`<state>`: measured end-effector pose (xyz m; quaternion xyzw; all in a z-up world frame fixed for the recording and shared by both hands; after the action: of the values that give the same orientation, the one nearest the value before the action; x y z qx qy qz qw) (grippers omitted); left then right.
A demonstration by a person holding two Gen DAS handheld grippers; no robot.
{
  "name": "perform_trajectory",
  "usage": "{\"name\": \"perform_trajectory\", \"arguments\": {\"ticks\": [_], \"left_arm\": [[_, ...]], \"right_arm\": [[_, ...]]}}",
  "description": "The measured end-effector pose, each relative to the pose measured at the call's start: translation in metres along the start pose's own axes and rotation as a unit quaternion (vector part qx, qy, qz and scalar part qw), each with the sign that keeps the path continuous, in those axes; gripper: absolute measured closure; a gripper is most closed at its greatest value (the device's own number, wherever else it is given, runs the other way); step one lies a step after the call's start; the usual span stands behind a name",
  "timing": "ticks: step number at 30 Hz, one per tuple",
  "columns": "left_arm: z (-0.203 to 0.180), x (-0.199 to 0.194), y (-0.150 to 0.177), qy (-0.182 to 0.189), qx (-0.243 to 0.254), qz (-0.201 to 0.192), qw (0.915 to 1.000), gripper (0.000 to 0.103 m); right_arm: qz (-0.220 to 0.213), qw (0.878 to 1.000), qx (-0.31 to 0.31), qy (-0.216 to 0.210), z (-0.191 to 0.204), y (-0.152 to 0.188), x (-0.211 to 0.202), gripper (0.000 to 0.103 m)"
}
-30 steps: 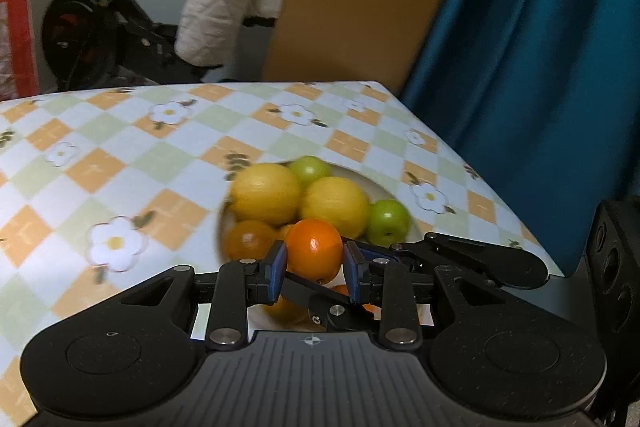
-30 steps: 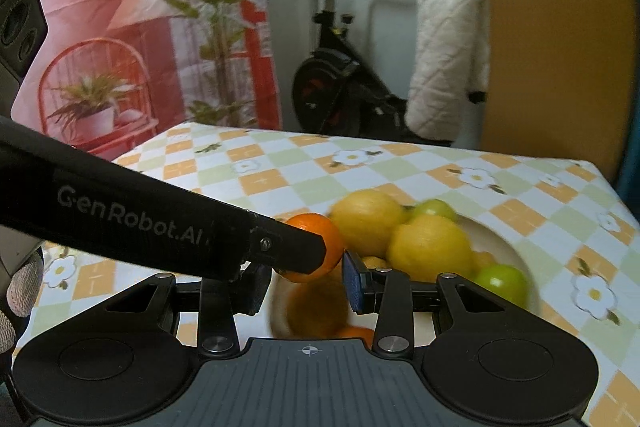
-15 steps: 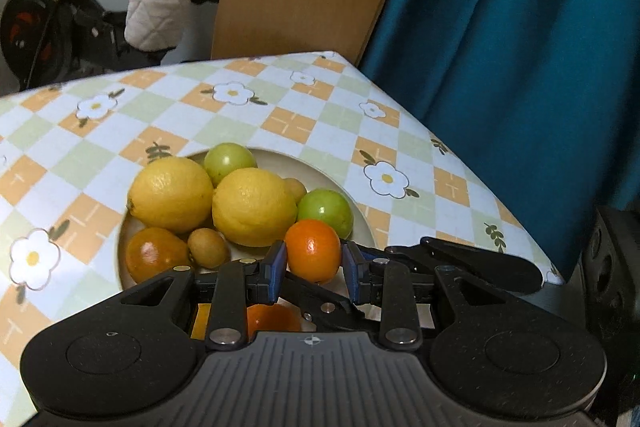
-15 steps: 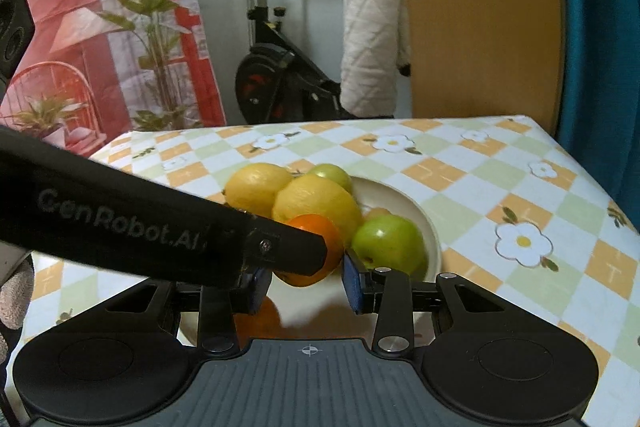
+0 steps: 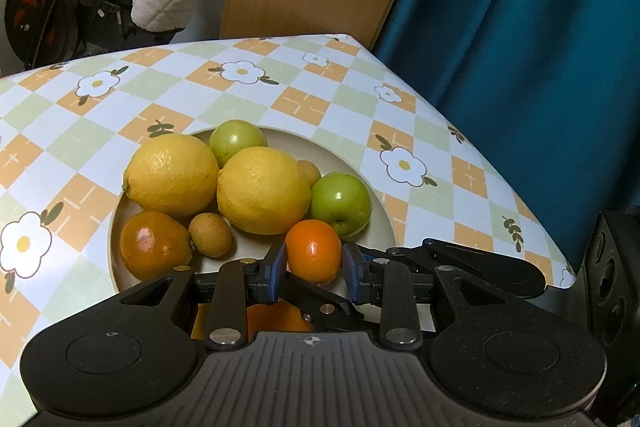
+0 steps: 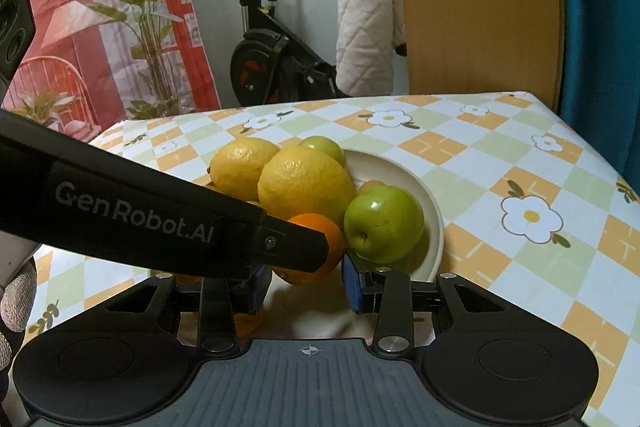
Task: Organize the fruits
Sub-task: 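Lower the orange onto the plate and open the left gripper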
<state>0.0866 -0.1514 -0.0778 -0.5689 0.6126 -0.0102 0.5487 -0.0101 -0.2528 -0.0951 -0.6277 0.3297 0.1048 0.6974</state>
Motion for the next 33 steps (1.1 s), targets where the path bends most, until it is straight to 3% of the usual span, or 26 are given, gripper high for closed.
{"name": "perform_trajectory", "arguments": {"ticks": [23,27,32,33], "left_arm": [[0.009,-0.005,0.001,-0.013,-0.021,-0.015,0.9996,0.068],[0.008,-0.013,0.001,-0.021,-0.019,-0.023,0.9993,0.058],[0.007,-0.027,0.002,-0.030,-0.015,-0.037,0.9988,0.056],[0.006,-0.031,0.002,-0.032,-0.015,-0.041,0.9985,0.051]], "right_arm": [[0.004,1.000,-0.001,0.004,0.001,0.001,0.004,0.067],[-0.001,1.000,0.001,0.008,-0.001,-0.003,0.000,0.067],[-0.005,1.000,0.004,0.013,-0.002,-0.006,-0.006,0.065],[-0.006,1.000,0.005,0.013,-0.002,-0.007,-0.008,0.064]]}}
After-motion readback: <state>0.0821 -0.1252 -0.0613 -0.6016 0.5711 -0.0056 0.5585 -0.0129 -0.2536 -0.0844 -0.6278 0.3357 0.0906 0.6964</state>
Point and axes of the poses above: each gripper's, at about its wrist camera, not at the fingertips, and x roughly the way its jaws point, z to its left, y to its underside, the point moved 2 cm from there along x, roughly the way its jaws point, and after that the axes turned 11 degrees about y, right-handed, at the moved point
